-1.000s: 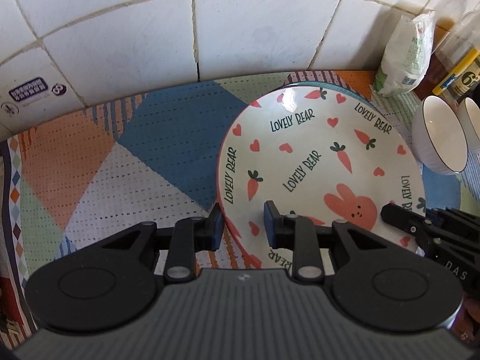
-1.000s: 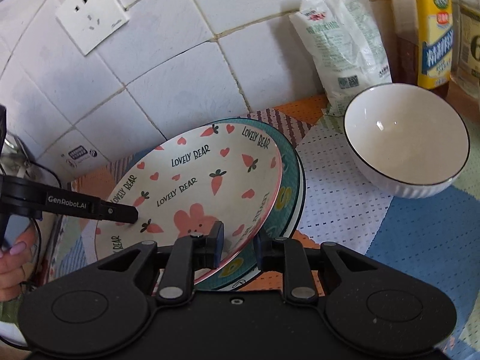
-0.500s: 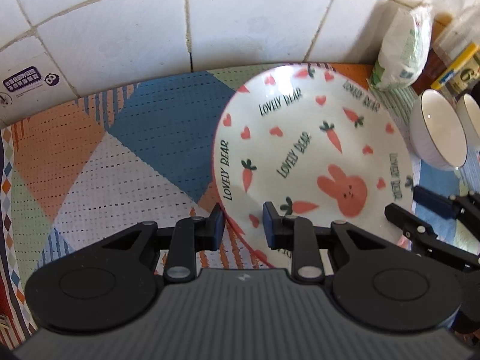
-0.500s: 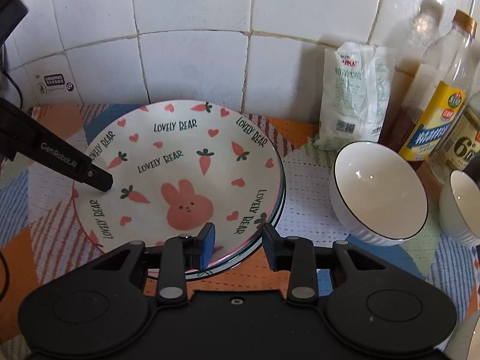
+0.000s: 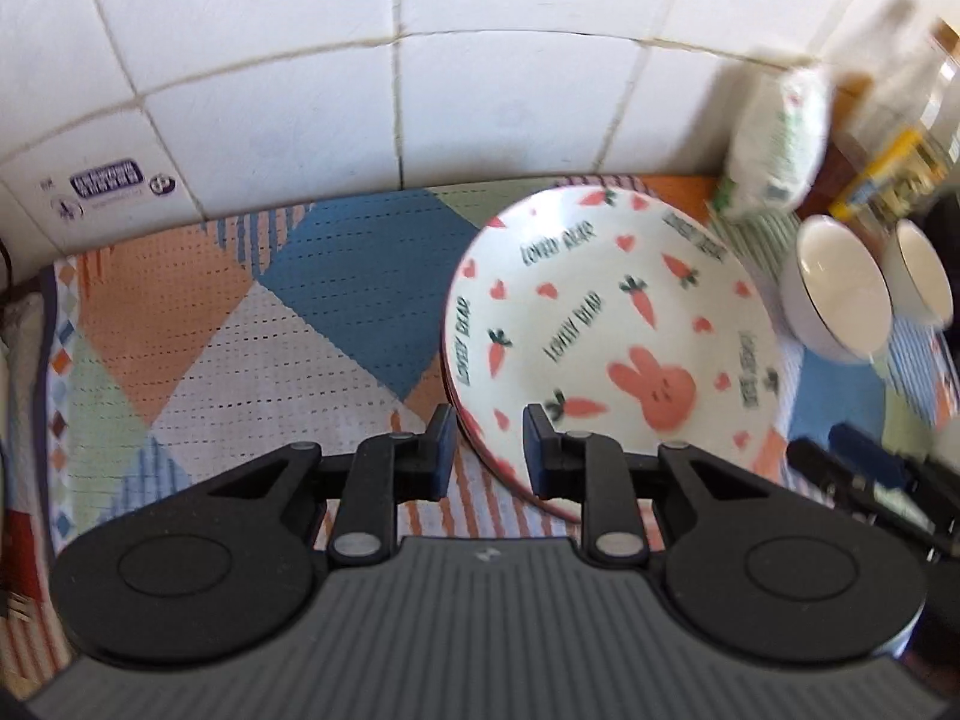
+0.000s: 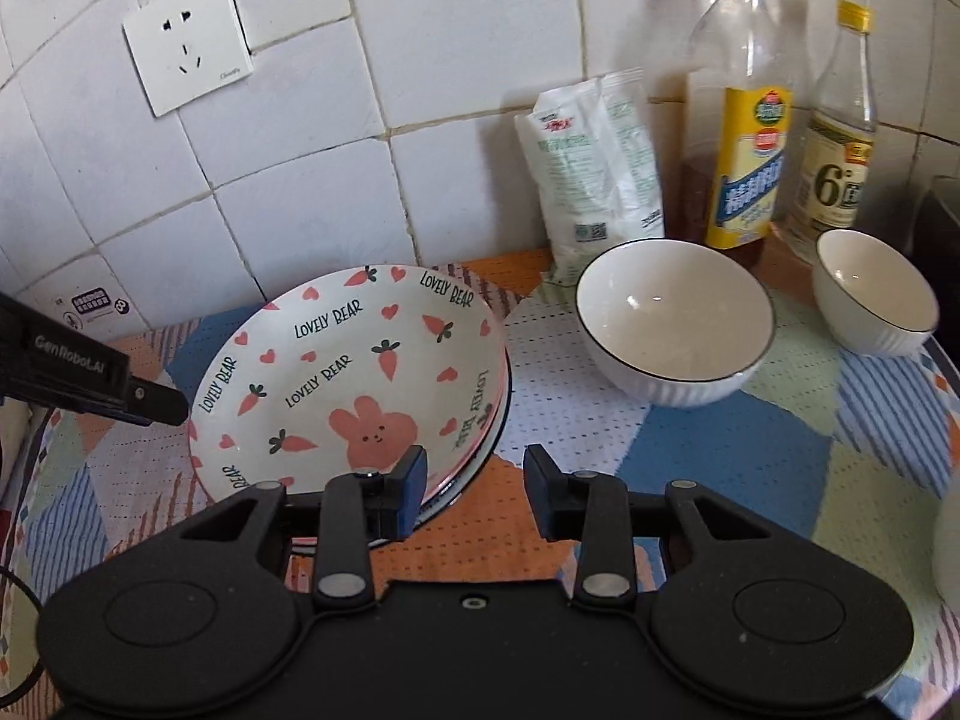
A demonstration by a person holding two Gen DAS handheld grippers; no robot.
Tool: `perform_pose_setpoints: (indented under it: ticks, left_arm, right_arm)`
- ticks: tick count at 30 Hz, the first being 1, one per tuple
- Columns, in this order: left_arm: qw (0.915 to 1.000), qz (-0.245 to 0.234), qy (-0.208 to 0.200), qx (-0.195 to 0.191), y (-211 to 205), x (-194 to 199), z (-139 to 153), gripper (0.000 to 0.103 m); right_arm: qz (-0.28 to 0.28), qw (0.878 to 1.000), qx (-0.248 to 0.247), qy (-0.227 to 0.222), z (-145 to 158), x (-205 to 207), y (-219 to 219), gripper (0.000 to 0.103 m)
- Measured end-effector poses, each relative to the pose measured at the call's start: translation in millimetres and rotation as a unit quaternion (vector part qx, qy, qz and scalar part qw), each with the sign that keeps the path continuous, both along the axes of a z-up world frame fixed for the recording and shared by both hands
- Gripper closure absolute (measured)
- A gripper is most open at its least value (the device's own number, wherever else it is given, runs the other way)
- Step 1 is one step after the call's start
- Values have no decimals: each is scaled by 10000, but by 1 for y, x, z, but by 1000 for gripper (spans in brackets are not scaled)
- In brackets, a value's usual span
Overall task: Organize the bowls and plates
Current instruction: 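Lower the pink bunny bowl onto the teal egg plate and open both grippers, then withdraw both grippers and move them toward the white bowls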
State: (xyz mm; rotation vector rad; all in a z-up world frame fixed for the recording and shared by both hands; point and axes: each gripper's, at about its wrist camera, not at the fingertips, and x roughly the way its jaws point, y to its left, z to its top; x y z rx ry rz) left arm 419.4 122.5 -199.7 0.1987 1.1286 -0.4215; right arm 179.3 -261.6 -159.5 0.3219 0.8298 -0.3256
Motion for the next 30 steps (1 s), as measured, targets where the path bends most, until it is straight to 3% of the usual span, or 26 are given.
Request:
perform_pose_setpoints:
  ticks: [5, 10, 13, 16, 21, 26, 27, 30]
  left_arm:
    - [9989, -290, -230, 289, 1, -27, 21, 80]
    - [9976, -484, -369, 322, 8, -52, 45, 78]
    - [9968, -600, -422, 304, 10, -70, 61, 71]
    - [9958, -728, -472, 307, 12, -89, 75, 60]
    - [9944, -970, -380, 167, 15, -119, 91, 48]
    - [9915, -1217, -375, 246, 9, -149, 96, 43]
    - [9906, -1282, -393, 260, 6, -155, 97, 43]
    - [9884, -1449, -412, 179, -4, -170, 100, 42]
  right_arm:
    - [-71, 9997, -185, -172, 22, -21, 12, 60]
    - [-72, 9992, -315, -253, 47, -41, 28, 58]
    - [-82, 9988, -376, -316, 61, -54, 37, 55]
    - [-93, 9981, -493, -353, 75, -68, 46, 44]
    - [-124, 9972, -578, -451, 93, -95, 56, 42]
    - [-233, 9964, -626, -520, 102, -124, 54, 38]
    - [-310, 9965, -563, -540, 102, -130, 51, 33]
    - [-503, 9965, -179, -648, 99, -150, 33, 30]
